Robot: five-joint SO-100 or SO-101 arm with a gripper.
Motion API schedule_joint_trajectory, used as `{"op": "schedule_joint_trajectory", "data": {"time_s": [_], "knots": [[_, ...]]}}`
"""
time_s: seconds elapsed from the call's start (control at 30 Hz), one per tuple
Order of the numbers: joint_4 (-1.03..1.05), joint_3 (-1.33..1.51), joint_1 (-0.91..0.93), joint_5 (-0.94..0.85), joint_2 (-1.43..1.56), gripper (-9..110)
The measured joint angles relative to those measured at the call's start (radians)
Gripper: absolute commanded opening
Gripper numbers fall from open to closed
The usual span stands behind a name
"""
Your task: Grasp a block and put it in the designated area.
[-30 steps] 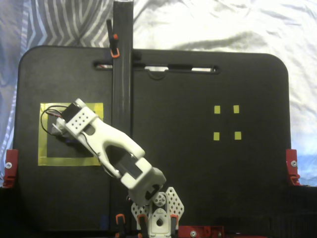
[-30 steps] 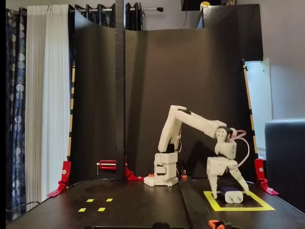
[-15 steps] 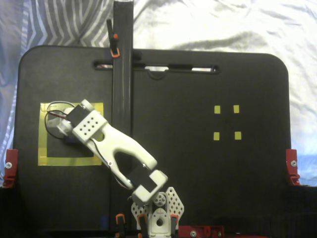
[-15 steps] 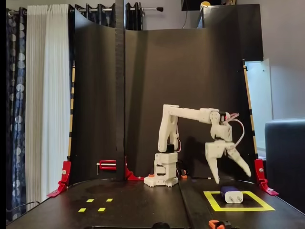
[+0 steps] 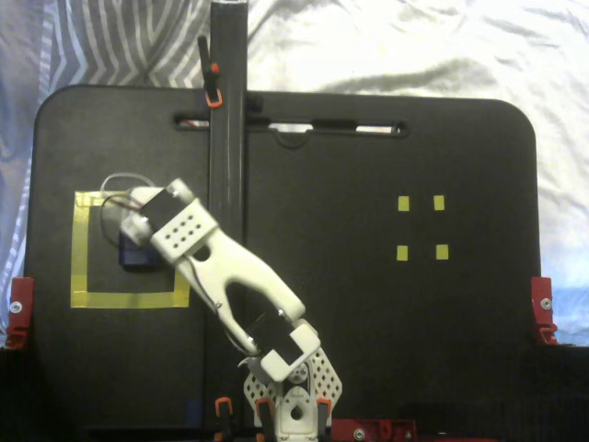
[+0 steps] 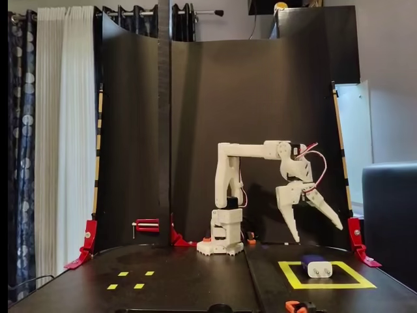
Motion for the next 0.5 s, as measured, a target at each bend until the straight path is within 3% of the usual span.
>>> {"op": "schedule_joint_trajectory", "data": {"time_s": [0.07,0.17,0.5], "knots": [[0.0,0.0,0.018,0.0,0.017,6],[0.0,0.0,0.049,0.0,0.04,3],[-0.058,0.0,0.212,0.0,0.147,0]]}}
